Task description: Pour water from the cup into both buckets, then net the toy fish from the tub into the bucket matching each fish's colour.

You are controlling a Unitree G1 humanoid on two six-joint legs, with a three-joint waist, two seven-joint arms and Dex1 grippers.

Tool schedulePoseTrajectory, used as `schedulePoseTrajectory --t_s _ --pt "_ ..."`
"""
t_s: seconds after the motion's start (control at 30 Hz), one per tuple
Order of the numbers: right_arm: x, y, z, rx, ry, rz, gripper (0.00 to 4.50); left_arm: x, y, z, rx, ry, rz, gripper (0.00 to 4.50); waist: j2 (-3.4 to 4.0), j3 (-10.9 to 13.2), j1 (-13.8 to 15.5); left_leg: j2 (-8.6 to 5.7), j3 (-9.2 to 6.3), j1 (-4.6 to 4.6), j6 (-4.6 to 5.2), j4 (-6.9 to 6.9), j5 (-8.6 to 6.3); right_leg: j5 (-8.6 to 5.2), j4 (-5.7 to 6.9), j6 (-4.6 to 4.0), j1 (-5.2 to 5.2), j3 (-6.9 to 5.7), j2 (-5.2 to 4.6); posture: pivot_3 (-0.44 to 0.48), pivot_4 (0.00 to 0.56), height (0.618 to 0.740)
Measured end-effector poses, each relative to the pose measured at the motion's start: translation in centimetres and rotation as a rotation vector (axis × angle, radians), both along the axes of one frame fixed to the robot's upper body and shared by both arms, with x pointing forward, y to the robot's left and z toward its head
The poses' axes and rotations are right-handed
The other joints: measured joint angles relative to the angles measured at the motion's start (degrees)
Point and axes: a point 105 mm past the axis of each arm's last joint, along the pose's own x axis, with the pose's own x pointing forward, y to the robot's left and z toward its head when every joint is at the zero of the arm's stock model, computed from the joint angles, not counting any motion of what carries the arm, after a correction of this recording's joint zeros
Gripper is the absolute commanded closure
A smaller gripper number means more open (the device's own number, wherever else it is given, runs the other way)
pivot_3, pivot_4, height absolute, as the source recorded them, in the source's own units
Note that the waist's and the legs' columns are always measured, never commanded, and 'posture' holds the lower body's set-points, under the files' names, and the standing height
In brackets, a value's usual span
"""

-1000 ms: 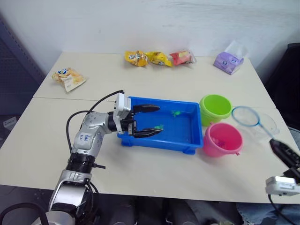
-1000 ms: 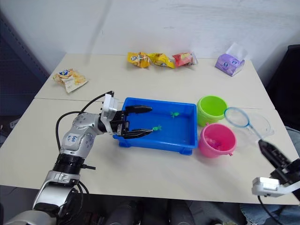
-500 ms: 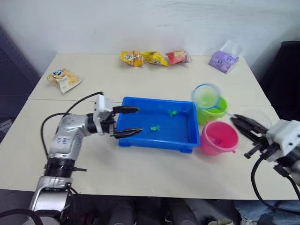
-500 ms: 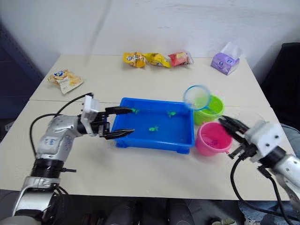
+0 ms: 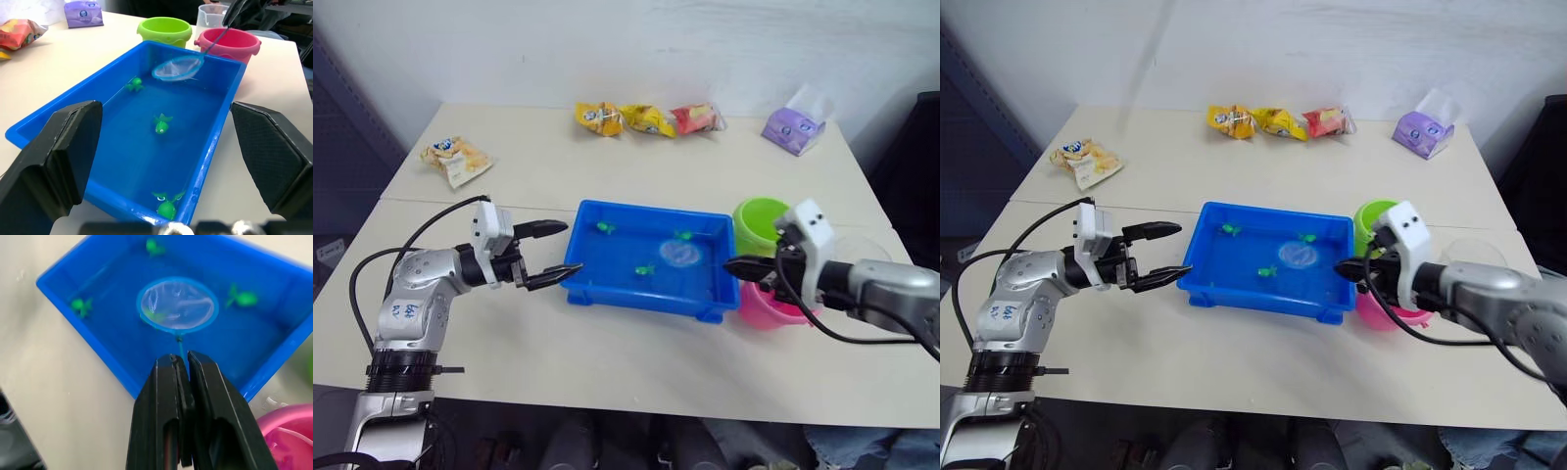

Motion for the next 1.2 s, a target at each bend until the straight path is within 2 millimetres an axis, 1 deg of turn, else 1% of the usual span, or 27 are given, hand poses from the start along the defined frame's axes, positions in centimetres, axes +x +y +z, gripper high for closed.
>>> schedulePoseTrajectory --t_s 0.07,0.17,0.3,0.4,0.53,0.67,0.87,1.1,1.2 --pt "0.8 0.3 -0.3 -0.028 0.062 0.005 4.5 0.1 0.4 0.2 0.007 -0.004 0.008 0.01 0.0 0.0 0.0 0.0 0.0 -0.04 0.0 0.01 0.0 0.0 -0.01 0.0 -0.03 0.0 0.0 0.0 0.15 0.74" --pt "1.6 0.4 -1.0 -0.077 0.124 -0.013 4.5 -0.1 0.5 0.5 0.011 -0.006 -0.007 0.01 0.0 0.0 0.1 0.0 0.0 -0.13 0.02 0.0 -0.01 0.0 -0.09 0.0 -0.08 -0.02 -0.01 0.0 0.15 0.74" --pt "2.3 0.1 -1.9 -0.11 0.16 -0.054 4.5 -0.2 0.7 0.5 0.02 0.003 -0.011 0.01 0.0 0.0 0.3 -0.01 -0.09 -0.63 0.04 0.13 -0.02 0.04 -0.1 0.05 -0.41 -0.16 -0.03 0.0 0.15 0.74" --pt "3.6 0.3 -2.4 -0.105 0.147 -0.105 4.5 -0.1 0.7 0.7 0.021 -0.002 -0.011 0.01 0.0 0.0 0.2 -0.03 -0.07 -0.79 0.07 0.28 -0.03 0.08 0.13 0.11 -0.52 -0.16 -0.03 0.0 0.15 0.74" --pt "4.8 -0.1 -2.8 -0.121 0.122 -0.172 4.5 -0.1 0.7 0.6 0.02 -0.002 -0.012 0.01 0.01 0.0 0.1 -0.03 -0.05 -0.79 0.08 0.31 -0.04 0.08 0.22 0.11 -0.56 -0.15 -0.01 0.0 0.15 0.74" --pt "5.4 -0.3 -2.4 -0.117 0.081 -0.207 4.5 -0.1 0.8 0.6 0.021 -0.004 -0.015 0.01 0.01 0.0 0.1 -0.03 -0.04 -0.81 0.08 0.31 -0.04 0.07 0.26 0.11 -0.6 -0.14 -0.01 0.0 0.15 0.74" --pt "5.4 0.2 -2.2 -0.1 0.009 -0.195 4.5 -0.2 0.6 0.3 -0.007 0.001 -0.016 0.01 0.01 0.0 0.1 -0.03 -0.03 -0.83 0.08 0.3 -0.04 0.07 0.28 0.11 -0.63 -0.12 0.0 0.0 0.15 0.74" --pt "4.3 0.7 -2.3 -0.1 -0.079 -0.131 4.5 -0.3 0.7 0.0 -0.006 0.011 -0.015 0.01 0.01 0.0 0.1 -0.03 -0.03 -0.83 0.09 0.29 -0.04 0.08 0.29 0.11 -0.64 -0.11 0.0 0.0 0.15 0.74" --pt "3.6 1.1 -1.8 -0.092 -0.118 -0.102 4.5 -0.3 0.6 0.0 -0.004 0.003 -0.018 0.01 0.01 0.0 0.1 -0.03 -0.03 -0.82 0.09 0.28 -0.04 0.07 0.29 0.11 -0.65 -0.1 0.01 0.0 0.15 0.74"
